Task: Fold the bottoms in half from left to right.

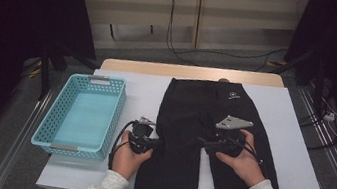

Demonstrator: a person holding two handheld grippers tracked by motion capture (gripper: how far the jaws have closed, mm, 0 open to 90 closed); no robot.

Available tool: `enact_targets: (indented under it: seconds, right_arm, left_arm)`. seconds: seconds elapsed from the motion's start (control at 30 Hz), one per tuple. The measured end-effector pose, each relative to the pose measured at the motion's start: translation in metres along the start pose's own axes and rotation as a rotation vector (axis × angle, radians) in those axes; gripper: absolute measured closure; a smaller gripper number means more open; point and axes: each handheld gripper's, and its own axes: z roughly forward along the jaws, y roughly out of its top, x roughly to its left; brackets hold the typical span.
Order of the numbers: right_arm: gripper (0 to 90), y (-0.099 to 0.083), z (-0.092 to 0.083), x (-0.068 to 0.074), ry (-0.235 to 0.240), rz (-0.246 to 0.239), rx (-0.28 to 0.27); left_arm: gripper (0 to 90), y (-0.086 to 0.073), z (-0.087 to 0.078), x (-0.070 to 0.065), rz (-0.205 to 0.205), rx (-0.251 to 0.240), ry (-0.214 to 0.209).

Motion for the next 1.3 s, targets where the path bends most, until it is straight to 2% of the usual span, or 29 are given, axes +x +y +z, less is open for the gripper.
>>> enact_targets:
  seconds: [0.07,0.17,0.4,0.43,0.63,0.7,0.87,0.93,0.97,1.0,1.07,1.13,1.17,1.3]
  right_arm:
    - [21.7,0.001,0.001,-0.001,-0.004,0.003,-0.004]
    - [21.6,0.002,0.002,-0.002,-0.006,0.010,-0.005]
    - [21.6,0.008,0.009,-0.002,-0.008,0.015,-0.007]
    - [21.5,0.008,0.010,-0.002,-0.010,0.016,-0.009]
    - [21.6,0.013,0.015,-0.003,-0.007,0.029,-0.016]
    - [21.6,0.014,0.017,-0.002,-0.004,0.029,-0.016]
    - [21.6,0.017,0.020,-0.002,-0.007,0.033,-0.024]
    - [21.6,0.018,0.021,-0.002,0.000,0.042,-0.025]
    - [21.6,0.018,0.022,-0.002,-0.002,0.044,-0.027]
    - [21.6,0.019,0.023,-0.002,-0.002,0.044,-0.027]
    - [21.6,0.021,0.026,-0.001,0.000,0.051,-0.032]
    - [21.5,0.023,0.027,0.000,-0.001,0.048,-0.032]
    - [21.5,0.023,0.028,0.001,0.001,0.049,-0.037]
    - [20.6,0.025,0.032,0.002,0.011,0.060,-0.042]
  left_arm:
    - [88.1,0.001,-0.002,-0.002,-0.014,-0.015,-0.014]
    - [88.2,0.003,-0.007,-0.007,-0.005,-0.024,-0.038]
    - [88.2,0.004,-0.013,-0.021,0.026,-0.057,-0.065]
    - [88.2,0.004,-0.014,-0.022,0.020,-0.071,-0.068]
    - [88.2,0.003,-0.012,-0.023,0.038,-0.081,-0.071]
    - [88.2,0.003,-0.011,-0.023,0.026,-0.086,-0.074]
    - [88.1,0.003,-0.010,-0.023,0.031,-0.095,-0.077]
    - [88.1,0.003,-0.009,-0.023,0.044,-0.101,-0.078]
    - [88.2,0.004,-0.009,-0.024,0.041,-0.094,-0.089]
    - [88.1,0.004,-0.008,-0.025,0.038,-0.110,-0.086]
    - [88.2,0.004,-0.007,-0.027,0.055,-0.102,-0.088]
    - [88.2,0.005,-0.005,-0.029,0.048,-0.119,-0.090]
    - [88.2,0.005,-0.005,-0.029,0.061,-0.113,-0.087]
    - [88.2,0.005,-0.004,-0.031,0.063,-0.120,-0.096]
